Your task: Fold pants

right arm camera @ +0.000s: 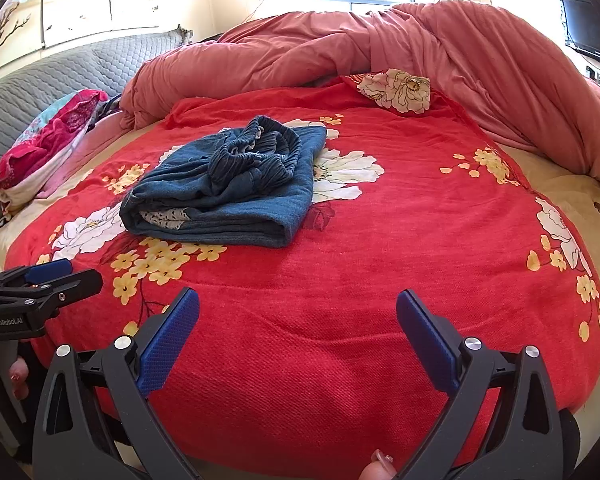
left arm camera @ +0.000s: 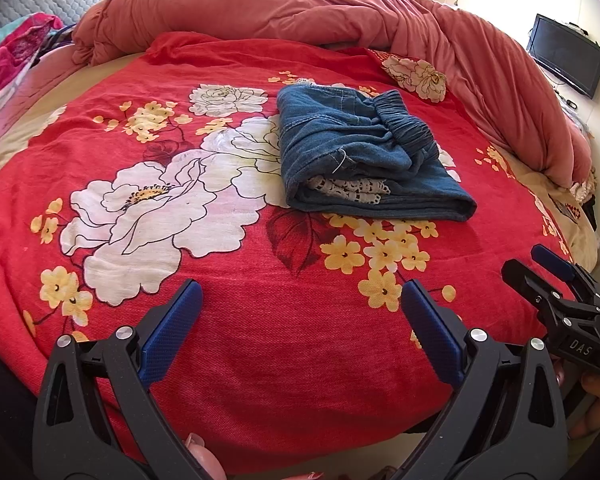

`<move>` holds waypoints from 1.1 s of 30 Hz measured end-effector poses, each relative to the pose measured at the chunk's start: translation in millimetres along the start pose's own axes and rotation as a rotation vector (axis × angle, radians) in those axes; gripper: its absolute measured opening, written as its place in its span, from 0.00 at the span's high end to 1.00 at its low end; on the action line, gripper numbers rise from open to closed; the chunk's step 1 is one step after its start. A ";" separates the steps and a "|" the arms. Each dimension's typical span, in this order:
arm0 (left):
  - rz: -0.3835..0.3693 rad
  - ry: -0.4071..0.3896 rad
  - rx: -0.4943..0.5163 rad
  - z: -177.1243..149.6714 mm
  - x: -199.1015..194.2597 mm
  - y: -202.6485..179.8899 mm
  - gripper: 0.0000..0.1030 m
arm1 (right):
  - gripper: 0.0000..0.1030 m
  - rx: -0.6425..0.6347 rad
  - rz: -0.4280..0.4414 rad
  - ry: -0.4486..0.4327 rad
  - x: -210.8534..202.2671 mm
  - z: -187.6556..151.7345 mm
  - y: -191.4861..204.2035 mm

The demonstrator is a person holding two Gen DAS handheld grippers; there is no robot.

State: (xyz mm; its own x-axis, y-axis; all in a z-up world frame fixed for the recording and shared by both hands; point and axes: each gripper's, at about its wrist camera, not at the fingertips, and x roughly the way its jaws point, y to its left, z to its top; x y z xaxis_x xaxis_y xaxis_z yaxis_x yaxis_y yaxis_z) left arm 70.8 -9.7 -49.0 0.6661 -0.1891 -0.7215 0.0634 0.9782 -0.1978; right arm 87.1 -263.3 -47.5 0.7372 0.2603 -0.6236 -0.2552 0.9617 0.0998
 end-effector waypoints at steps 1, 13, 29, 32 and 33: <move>0.001 0.000 0.000 -0.6 -0.3 -0.5 0.09 | 0.05 -0.001 0.001 0.002 0.3 0.0 -0.1; -0.011 -0.010 0.018 -1.3 -3.8 -6.8 0.09 | 0.05 0.001 -0.002 0.005 0.7 -0.3 -0.9; -0.065 0.017 -0.009 8.0 -0.7 -3.7 0.09 | 0.05 0.020 -0.018 0.022 10.0 8.2 -15.2; -0.033 0.019 -0.068 23.6 -3.7 14.9 0.09 | 0.05 0.045 -0.055 0.020 14.0 21.9 -37.3; -0.007 0.028 -0.096 37.0 -4.0 28.4 0.09 | 0.05 0.059 -0.073 0.012 14.4 28.7 -48.3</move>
State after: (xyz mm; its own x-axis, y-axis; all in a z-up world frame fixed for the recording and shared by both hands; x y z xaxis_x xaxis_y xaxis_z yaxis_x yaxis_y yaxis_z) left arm 97.4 22.0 -27.2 0.6446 -0.1992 -0.7381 -0.0047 0.9644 -0.2643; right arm 128.1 -303.6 -39.0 0.7447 0.1884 -0.6402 -0.1632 0.9816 0.0989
